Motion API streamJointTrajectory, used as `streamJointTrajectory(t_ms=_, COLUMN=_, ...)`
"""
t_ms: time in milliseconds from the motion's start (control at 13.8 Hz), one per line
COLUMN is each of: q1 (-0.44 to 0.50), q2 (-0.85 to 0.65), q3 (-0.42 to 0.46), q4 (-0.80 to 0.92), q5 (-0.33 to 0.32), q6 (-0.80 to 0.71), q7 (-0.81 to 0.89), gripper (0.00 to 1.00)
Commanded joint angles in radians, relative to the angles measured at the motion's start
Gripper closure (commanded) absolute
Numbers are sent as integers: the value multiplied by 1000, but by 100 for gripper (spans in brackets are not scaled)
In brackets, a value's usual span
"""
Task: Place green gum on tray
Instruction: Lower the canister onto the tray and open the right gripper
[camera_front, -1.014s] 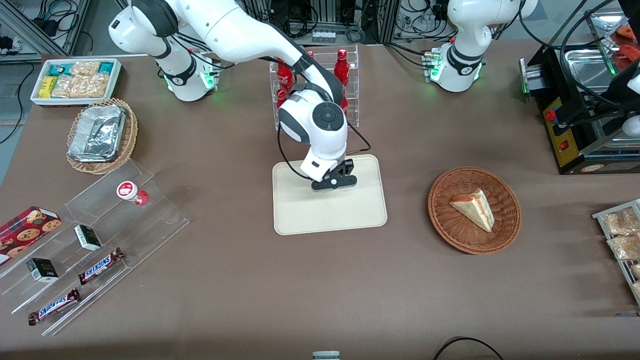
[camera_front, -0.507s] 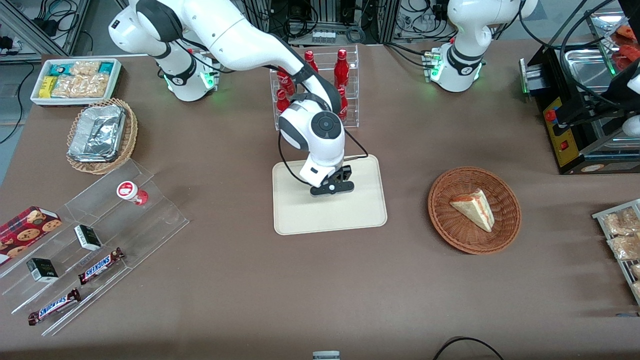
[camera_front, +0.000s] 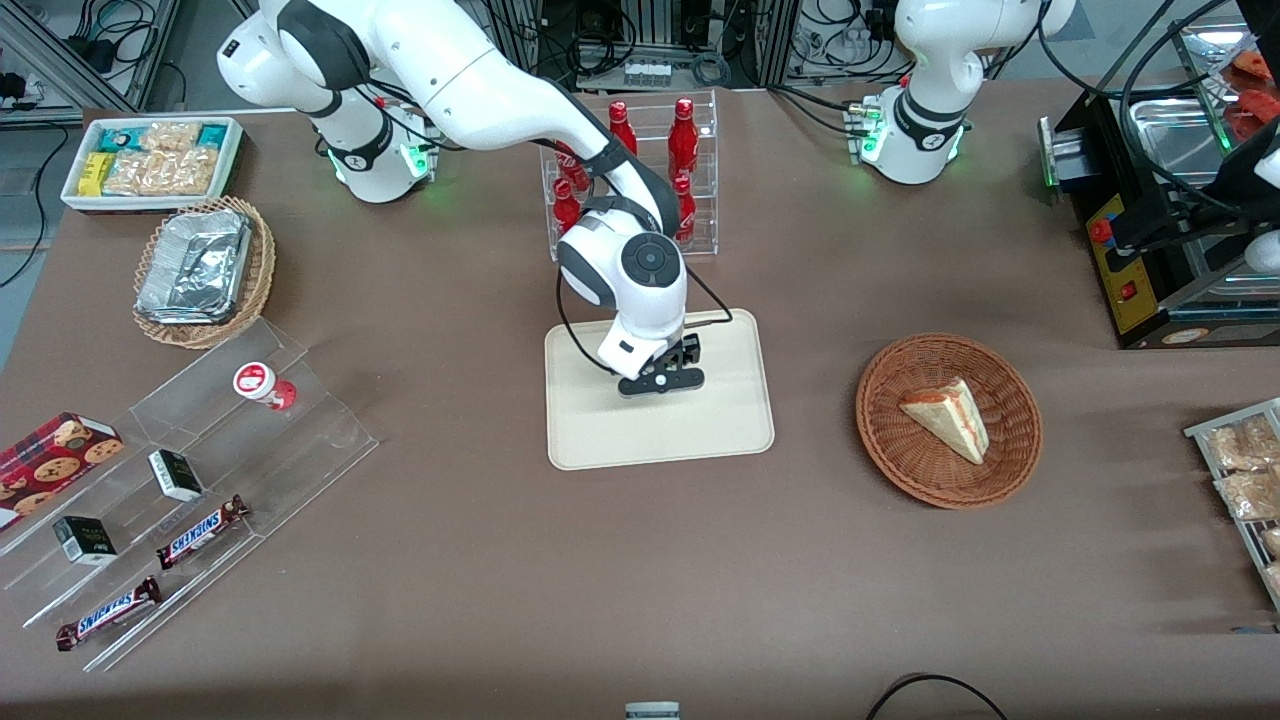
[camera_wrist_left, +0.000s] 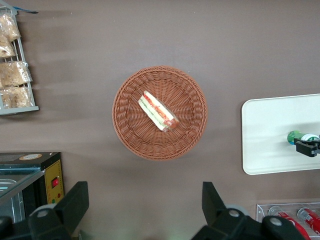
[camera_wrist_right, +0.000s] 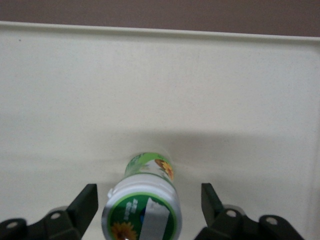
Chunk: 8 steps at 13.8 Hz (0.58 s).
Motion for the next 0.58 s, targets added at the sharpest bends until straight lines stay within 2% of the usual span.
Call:
streamJointTrajectory(t_ms=0, q1=-19, q2=-38, q3=0, q4=-6, q5=1, q6=-8, q7=2, gripper=0)
streamJointTrajectory(t_ms=217, q1=-72, q2=-159, q3=-3, q4=-9, q5=0, q6=-151, q7=-9, gripper=0)
streamJointTrajectory(t_ms=507, q1=-180, q2=-388, q3=-3, q4=-37, q5=1, q6=-391, q7=-125, gripper=0)
